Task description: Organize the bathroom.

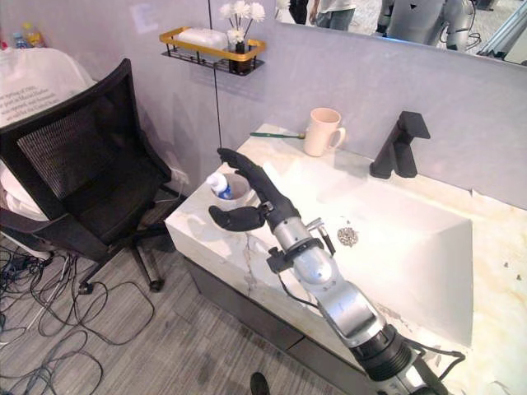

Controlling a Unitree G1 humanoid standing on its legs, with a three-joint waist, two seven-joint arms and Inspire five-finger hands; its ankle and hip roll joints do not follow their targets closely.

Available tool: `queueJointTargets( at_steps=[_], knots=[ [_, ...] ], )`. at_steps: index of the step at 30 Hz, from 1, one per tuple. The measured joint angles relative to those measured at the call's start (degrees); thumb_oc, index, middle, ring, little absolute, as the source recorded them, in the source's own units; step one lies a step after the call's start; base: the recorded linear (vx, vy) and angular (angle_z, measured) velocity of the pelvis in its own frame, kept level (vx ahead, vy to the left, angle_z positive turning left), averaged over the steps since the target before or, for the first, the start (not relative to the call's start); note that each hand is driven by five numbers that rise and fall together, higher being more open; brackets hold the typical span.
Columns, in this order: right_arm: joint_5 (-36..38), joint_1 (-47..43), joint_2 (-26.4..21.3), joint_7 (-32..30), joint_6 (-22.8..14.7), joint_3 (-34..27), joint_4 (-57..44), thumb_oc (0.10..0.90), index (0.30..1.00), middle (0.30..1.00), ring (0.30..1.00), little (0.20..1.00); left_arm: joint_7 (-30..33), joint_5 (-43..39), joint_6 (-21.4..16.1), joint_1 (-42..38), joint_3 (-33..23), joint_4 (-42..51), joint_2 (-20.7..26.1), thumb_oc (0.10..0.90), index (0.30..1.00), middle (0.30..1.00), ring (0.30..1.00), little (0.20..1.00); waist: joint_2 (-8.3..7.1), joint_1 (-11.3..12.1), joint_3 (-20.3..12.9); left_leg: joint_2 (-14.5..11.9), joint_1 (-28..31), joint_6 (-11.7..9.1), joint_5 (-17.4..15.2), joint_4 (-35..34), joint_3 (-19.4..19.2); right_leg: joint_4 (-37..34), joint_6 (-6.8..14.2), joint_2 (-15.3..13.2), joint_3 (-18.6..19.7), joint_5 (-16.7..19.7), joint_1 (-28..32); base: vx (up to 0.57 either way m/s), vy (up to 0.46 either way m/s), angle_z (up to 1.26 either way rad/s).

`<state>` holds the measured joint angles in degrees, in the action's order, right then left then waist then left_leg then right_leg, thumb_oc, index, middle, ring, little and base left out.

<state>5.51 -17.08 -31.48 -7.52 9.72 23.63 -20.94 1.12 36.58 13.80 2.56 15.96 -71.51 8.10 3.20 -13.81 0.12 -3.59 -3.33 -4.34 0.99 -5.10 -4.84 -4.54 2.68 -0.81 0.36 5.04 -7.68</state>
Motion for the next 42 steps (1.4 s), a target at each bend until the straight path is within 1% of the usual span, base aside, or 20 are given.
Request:
queueJointTargets(
  at_steps=[3,9,18,21,25,28,34,37,40,42],
  knots=[
    [-0.80,0.01,-0.01,0.37,0.07,0.18,0.01,0.800,0.900,0.900,0.900,0.900,0.14,0.01,0.00,0.01,0.00,-0.42,0.03,0.800,0.900,0.900,0.900,0.900,-0.01,-0.62,0.00,-0.01,0.08,0.00,0.00,0.00,-0.02,0.00,-0.03,0.01,0.02,0.02,0.07,0.00,0.000,0.00],
    [-0.87,0.01,-0.01,0.47,0.07,0.74,0.00,0.800,0.900,0.900,0.900,0.900,0.68,0.07,0.00,-0.01,0.00,-0.72,0.02,0.800,0.900,0.900,0.900,0.900,-0.29,-0.53,-0.05,-0.07,0.67,-0.06,-0.06,-0.01,-0.01,0.00,0.17,0.08,0.02,-0.12,0.68,0.00,0.000,0.00],
    [-0.84,0.02,-0.14,1.29,0.04,0.80,0.02,0.800,0.900,0.900,0.900,0.900,2.03,0.08,0.01,0.01,0.14,-2.23,0.22,0.800,0.900,0.900,0.900,0.900,-1.74,-0.66,-0.94,-0.14,0.67,-0.06,-0.08,0.00,-0.01,0.00,0.00,0.13,0.07,-0.01,0.68,0.00,0.000,0.00],
    [-0.88,0.02,-0.14,1.94,-0.04,0.80,0.03,0.800,0.900,0.900,0.900,0.900,2.06,0.05,0.05,0.02,0.14,-2.45,0.21,0.800,0.900,0.900,0.900,0.900,-1.96,-0.67,-1.12,-0.14,0.67,-0.06,-0.08,-0.01,-0.01,0.00,-0.01,0.12,0.07,0.00,0.70,0.00,0.000,0.00],
    [-1.04,0.05,-0.16,1.83,-0.18,0.80,0.59,0.800,0.900,0.900,0.900,0.900,2.46,-0.02,0.08,0.09,0.14,-2.82,0.18,0.800,0.900,0.900,0.900,0.900,-1.93,-0.67,-1.30,-0.14,0.67,-0.07,-0.08,-0.01,0.01,0.01,-0.02,0.13,0.05,0.01,0.72,0.00,0.000,0.00],
    [-2.88,0.52,-0.17,1.83,-0.22,0.81,0.81,0.800,0.900,0.900,0.900,0.900,2.78,-0.01,0.04,0.23,0.13,-3.41,-0.12,0.800,0.900,0.900,0.900,0.900,-1.90,-0.66,-1.76,-0.16,0.67,-0.07,-0.08,-0.01,0.02,0.01,-0.02,0.13,0.04,0.01,0.72,0.00,0.000,0.00],
    [-3.16,0.60,-0.17,1.44,-0.22,0.80,0.89,0.800,0.900,0.900,0.900,0.900,3.88,0.09,0.03,0.28,0.15,-4.39,-0.36,0.800,0.900,0.900,0.900,0.900,-1.89,-0.68,-2.46,-0.15,0.68,-0.07,-0.08,-0.01,0.02,0.00,-0.01,0.14,0.05,0.00,0.71,0.00,0.000,0.00],
    [-5.15,0.60,-0.18,0.47,-0.22,0.79,0.90,0.800,0.900,0.900,0.900,0.900,4.07,0.12,0.02,0.34,0.11,-4.47,-0.35,0.800,0.900,0.900,0.900,0.900,-1.91,-0.69,-2.54,-0.15,0.69,-0.06,-0.07,-0.01,0.03,0.00,0.00,0.15,0.05,0.00,0.72,0.00,0.000,0.00],
    [-5.28,0.60,-0.18,-0.35,-0.22,0.79,0.89,0.800,0.900,0.900,0.900,0.900,4.56,2.45,0.00,0.44,0.15,-4.43,-0.44,0.800,0.900,0.900,0.900,0.900,-1.92,-0.63,-2.55,-0.16,0.70,-0.06,-0.07,0.00,0.05,0.00,0.00,0.18,0.06,0.00,0.72,0.00,0.000,0.00],
    [-5.30,0.60,-0.18,-0.38,-0.21,0.79,0.89,0.800,0.900,0.900,0.900,0.900,4.62,2.45,-0.02,0.44,0.07,-4.44,-0.43,0.800,0.900,0.900,0.900,0.900,-1.92,-0.62,-2.56,-0.16,0.71,-0.06,-0.07,0.00,0.06,0.00,0.00,0.18,0.06,0.00,0.72,0.00,0.000,0.00]
  ],
)
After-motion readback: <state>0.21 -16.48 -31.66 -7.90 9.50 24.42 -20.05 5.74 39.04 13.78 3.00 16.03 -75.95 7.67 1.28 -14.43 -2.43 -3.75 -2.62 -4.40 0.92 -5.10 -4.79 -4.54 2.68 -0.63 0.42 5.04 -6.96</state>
